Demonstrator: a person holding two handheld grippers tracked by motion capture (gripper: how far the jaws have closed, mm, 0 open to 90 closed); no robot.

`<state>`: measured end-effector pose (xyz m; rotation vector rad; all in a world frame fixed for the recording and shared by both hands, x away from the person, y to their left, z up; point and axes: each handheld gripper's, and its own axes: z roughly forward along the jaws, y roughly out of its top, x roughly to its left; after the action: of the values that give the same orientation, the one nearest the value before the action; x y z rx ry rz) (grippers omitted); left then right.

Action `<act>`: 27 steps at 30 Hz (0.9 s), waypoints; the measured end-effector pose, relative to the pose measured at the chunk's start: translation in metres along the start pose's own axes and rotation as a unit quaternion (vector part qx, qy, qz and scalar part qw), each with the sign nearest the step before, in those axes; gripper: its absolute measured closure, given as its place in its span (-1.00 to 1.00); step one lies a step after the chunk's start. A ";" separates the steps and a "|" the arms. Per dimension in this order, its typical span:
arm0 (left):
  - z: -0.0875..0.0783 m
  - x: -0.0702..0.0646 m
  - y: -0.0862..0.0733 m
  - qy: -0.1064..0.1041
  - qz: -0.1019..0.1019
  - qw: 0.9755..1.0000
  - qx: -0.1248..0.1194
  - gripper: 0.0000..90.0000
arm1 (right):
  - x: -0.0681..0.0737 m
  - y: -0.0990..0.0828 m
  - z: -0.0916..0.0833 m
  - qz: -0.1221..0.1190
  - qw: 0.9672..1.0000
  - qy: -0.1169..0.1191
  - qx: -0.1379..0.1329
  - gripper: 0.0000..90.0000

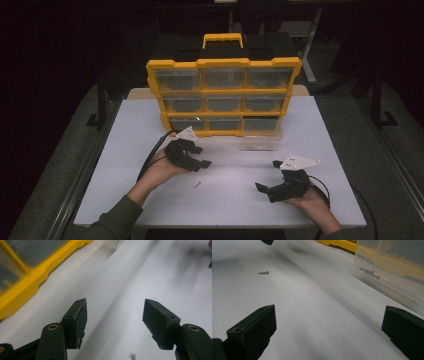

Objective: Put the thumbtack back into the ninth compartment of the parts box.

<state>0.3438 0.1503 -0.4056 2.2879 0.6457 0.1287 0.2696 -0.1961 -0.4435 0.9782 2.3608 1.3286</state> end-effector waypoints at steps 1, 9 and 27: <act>0.000 -0.001 -0.003 0.000 -0.003 1.000 0.001 -0.19 | 0.000 0.000 0.000 0.000 1.000 0.000 0.000 -1.00; 0.001 -0.011 -0.033 0.004 -0.015 1.000 0.006 -0.15 | 0.000 0.000 0.001 0.001 1.000 0.001 -0.001 -1.00; 0.009 -0.024 -0.053 0.003 -0.009 1.000 0.019 0.33 | 0.002 0.001 0.000 -0.006 1.000 -0.001 -0.001 -1.00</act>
<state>0.3033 0.1644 -0.4458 2.3186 0.6770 0.1146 0.2686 -0.1946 -0.4425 0.9641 2.3594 1.3250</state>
